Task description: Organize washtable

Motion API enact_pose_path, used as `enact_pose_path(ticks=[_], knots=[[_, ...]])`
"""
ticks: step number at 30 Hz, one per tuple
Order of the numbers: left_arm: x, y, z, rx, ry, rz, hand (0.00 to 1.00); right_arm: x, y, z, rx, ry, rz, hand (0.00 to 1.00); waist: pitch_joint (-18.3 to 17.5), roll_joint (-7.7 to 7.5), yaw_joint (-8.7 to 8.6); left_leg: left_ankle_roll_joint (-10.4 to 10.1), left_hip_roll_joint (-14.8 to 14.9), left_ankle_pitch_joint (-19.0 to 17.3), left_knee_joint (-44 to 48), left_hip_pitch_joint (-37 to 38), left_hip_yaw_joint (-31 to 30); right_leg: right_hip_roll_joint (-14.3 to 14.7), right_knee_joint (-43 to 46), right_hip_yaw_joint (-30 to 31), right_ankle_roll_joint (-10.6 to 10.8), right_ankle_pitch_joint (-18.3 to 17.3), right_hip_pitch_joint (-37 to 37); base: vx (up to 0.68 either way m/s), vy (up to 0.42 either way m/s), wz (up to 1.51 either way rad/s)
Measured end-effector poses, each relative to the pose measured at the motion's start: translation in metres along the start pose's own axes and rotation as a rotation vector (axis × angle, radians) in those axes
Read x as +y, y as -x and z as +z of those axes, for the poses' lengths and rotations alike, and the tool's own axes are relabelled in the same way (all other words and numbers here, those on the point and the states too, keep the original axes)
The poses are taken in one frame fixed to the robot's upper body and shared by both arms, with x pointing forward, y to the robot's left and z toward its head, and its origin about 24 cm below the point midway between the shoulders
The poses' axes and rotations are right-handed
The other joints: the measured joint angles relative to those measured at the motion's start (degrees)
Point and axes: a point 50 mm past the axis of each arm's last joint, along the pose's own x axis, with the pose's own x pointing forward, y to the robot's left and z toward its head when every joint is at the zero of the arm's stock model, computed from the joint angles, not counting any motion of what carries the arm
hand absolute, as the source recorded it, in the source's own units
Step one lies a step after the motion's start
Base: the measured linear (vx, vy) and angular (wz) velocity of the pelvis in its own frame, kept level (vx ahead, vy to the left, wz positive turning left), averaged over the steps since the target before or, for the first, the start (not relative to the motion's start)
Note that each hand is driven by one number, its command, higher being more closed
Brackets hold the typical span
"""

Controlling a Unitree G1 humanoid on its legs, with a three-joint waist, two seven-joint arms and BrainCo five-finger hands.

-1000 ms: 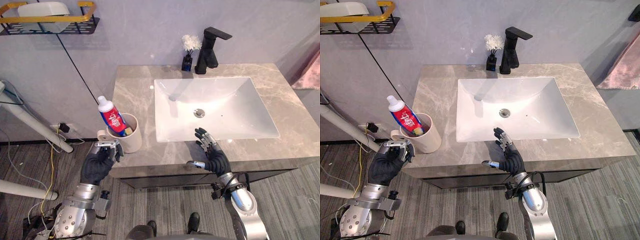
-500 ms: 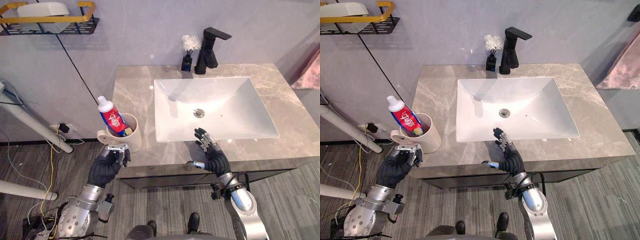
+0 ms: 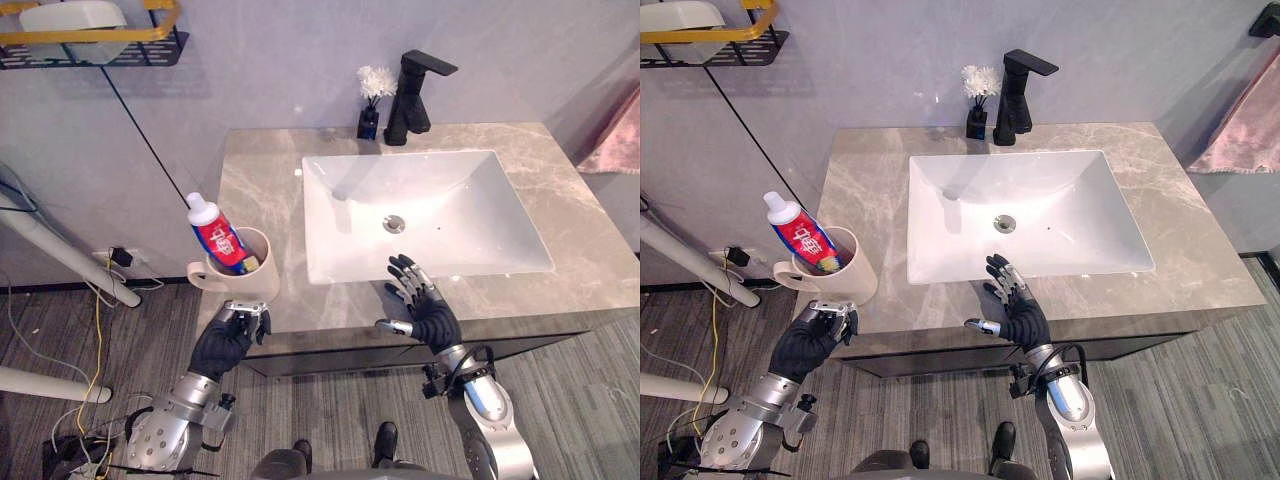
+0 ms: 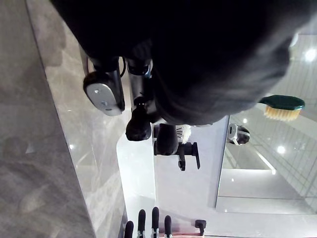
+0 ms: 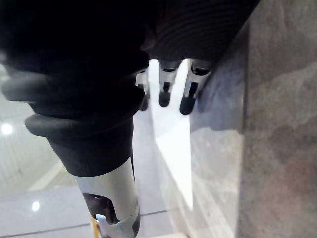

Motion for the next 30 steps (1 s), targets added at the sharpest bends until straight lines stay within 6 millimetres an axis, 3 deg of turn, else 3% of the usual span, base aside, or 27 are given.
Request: enact_pose_path(ticks=[10,25,30], knots=[[0.009,-0.006,-0.003,0.011,-0.065,0.025,1.00,-0.003,0.000,0.007,-0.021,0.021,0.015,0.00,0.9,-1.00,0.02,0.2,0.2,-1.2,1.6,-1.4,0.6,0.1,0.0,0.5,0.1,0.1,-1.0,0.00,0.004,-0.02],[0.034,-0.008,0.000,0.021,-0.188,0.121,1.00,-0.007,0.001,0.012,-0.033,0.030,0.018,0.00,2.4,-0.89,0.03,0.5,0.1,-2.0,2.3,-1.6,1.0,0.1,0.0,0.7,0.1,0.1,-1.0,0.00,0.002,-0.01],[0.034,-0.008,0.000,0.020,-0.194,0.123,1.00,-0.007,0.001,0.012,-0.032,0.029,0.020,0.00,2.5,-0.87,0.05,0.5,0.1,-2.1,2.3,-1.6,1.2,0.1,0.0,0.8,0.1,0.2,-1.0,0.00,0.000,0.00]])
